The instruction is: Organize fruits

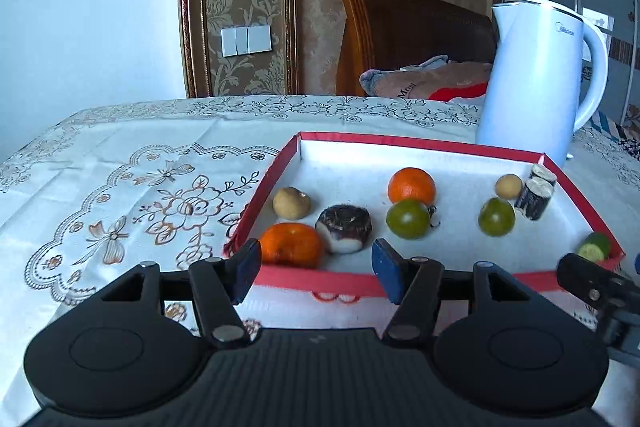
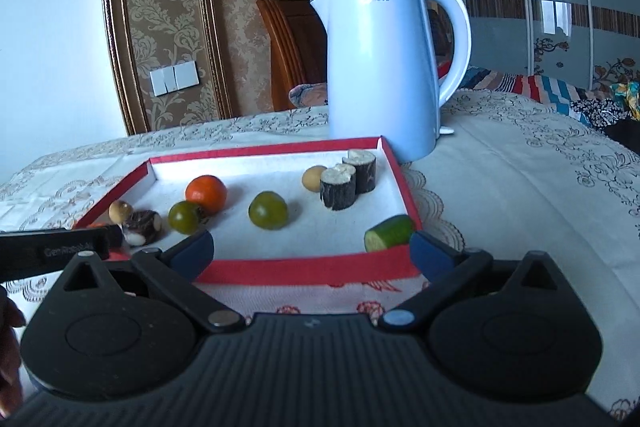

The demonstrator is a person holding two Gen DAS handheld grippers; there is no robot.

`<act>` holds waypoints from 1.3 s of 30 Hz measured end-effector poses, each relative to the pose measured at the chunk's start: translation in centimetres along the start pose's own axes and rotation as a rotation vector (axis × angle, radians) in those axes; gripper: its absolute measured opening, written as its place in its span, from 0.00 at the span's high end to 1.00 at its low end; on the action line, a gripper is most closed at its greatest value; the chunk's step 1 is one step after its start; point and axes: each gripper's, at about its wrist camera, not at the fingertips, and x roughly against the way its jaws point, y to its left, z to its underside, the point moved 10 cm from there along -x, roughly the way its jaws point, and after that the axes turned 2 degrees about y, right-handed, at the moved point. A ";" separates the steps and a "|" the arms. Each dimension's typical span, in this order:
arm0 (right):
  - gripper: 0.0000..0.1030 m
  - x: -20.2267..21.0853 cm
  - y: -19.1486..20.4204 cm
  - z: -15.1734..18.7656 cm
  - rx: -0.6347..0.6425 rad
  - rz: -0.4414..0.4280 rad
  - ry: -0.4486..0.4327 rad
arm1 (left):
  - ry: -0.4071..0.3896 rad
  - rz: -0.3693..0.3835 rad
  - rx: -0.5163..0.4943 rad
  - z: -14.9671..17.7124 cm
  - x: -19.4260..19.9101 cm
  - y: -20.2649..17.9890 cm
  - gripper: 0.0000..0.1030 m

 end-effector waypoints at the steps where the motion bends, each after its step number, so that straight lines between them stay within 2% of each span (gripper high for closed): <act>1: 0.00 0.0 0.1 0.1 0.006 -0.002 0.005 | 0.007 0.007 0.007 0.2 0.1 0.1 0.41; 5: 0.00 -0.1 0.9 0.6 0.040 -0.008 0.021 | 0.027 0.029 0.028 0.8 0.4 0.2 0.40; 15: 0.00 -0.5 1.5 1.3 0.071 -0.008 0.063 | 0.014 0.014 0.011 0.9 0.5 0.1 0.40; 39: 0.00 -0.3 1.4 1.2 0.064 -0.016 0.059 | 0.011 -0.011 0.002 0.9 0.6 0.1 0.40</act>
